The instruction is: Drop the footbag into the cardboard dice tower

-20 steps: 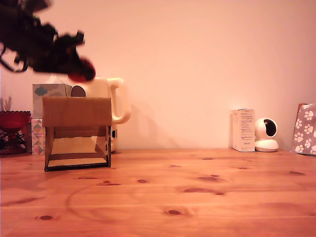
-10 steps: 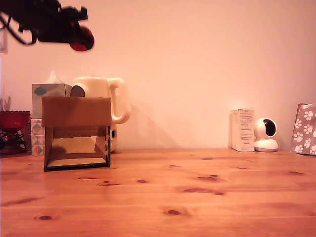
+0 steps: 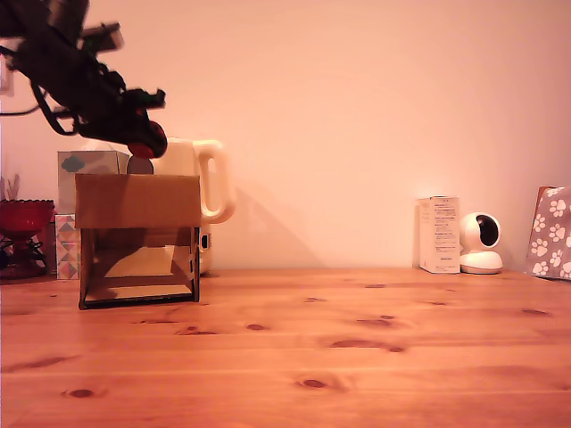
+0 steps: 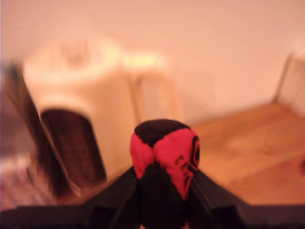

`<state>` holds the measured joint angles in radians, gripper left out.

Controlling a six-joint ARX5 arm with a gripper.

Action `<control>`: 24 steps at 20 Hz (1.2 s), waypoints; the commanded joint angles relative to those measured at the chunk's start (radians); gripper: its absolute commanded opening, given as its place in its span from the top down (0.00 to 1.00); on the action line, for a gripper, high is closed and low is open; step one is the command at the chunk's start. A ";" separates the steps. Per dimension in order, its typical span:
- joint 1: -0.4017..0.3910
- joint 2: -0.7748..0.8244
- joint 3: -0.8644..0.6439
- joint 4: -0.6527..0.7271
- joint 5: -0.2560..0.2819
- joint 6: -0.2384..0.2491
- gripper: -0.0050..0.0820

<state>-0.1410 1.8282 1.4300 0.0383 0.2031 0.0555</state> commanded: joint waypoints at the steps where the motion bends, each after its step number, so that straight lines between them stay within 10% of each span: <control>1: 0.008 0.023 0.027 0.000 0.003 0.005 0.74; 6: 0.014 0.031 0.029 -0.010 0.002 0.005 0.73; 11: 0.016 0.028 0.031 -0.051 0.002 0.005 0.15; 15: 0.016 -0.001 0.031 -0.124 0.002 0.005 0.15; 18: 0.016 -0.042 0.031 -0.193 0.002 0.005 0.29; 22: 0.013 -0.106 0.031 -0.286 0.019 -0.002 0.91; 24: 0.013 -0.135 0.031 -0.324 0.062 -0.002 0.97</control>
<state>-0.1284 1.7042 1.4567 -0.2787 0.2489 0.0551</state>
